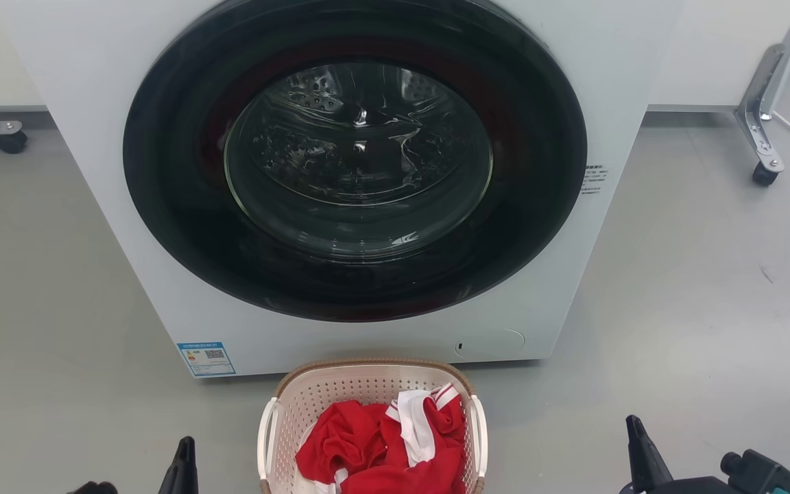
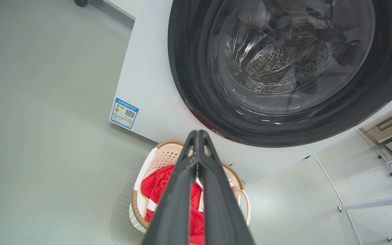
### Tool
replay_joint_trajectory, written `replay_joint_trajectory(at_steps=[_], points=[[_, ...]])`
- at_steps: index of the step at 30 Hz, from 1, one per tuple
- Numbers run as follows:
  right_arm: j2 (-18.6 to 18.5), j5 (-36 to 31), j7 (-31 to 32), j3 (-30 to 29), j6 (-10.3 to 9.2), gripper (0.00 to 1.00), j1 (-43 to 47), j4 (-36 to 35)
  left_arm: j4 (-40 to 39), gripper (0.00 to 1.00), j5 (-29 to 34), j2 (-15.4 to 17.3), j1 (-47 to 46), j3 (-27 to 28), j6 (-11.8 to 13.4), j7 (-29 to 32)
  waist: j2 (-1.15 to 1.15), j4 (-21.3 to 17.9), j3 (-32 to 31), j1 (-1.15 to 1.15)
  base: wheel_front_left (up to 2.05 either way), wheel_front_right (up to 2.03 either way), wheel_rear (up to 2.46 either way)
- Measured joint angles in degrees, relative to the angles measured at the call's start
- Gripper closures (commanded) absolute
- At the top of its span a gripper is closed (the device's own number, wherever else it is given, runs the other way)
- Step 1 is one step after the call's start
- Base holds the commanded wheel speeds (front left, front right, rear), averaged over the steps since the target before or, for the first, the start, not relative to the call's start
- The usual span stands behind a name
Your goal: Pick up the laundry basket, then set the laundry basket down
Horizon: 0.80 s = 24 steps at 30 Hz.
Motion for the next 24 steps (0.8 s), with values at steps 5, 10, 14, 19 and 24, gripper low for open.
replay_joint_trajectory(at_steps=[5, 10, 14, 19, 24], points=[[0.11, 3.55, 1.2, -1.56, 0.7, 1.0, -0.87, 0.11, 0.4, 1.0, -3.77, -0.34, -0.47, 0.99, -0.98, 1.05, 0.0, -0.08, 0.0, 0.0, 0.0, 0.0, 0.0], [0.19, 7.08, 2.31, -3.1, 1.52, 1.0, -0.91, 0.24, 0.64, 1.0, -7.49, -0.69, -1.2, 1.98, -1.66, 2.27, 0.0, -0.17, 0.01, 0.0, 0.0, 0.0, 0.0], [0.25, 9.9, 3.05, -4.32, 2.04, 1.0, -1.16, 0.34, 1.05, 1.0, -10.68, -0.91, -1.87, 2.78, -2.11, 2.97, 0.0, -0.24, 0.02, 0.0, 0.0, 0.0, 0.0], [0.36, 14.18, 4.31, -6.21, 3.09, 1.0, -2.02, 0.49, 1.53, 1.0, -15.19, -1.21, -2.48, 3.94, -3.01, 4.47, 0.0, -0.35, 0.02, 0.0, 0.0, 0.0, 0.0], [0.51, 17.72, 5.44, -7.78, 3.67, 1.0, -2.1, 0.67, 1.71, 1.0, -19.02, -1.45, -3.5, 4.86, -3.98, 5.47, 0.0, -0.43, 0.03, 0.0, 0.0, 0.0, 0.0]])
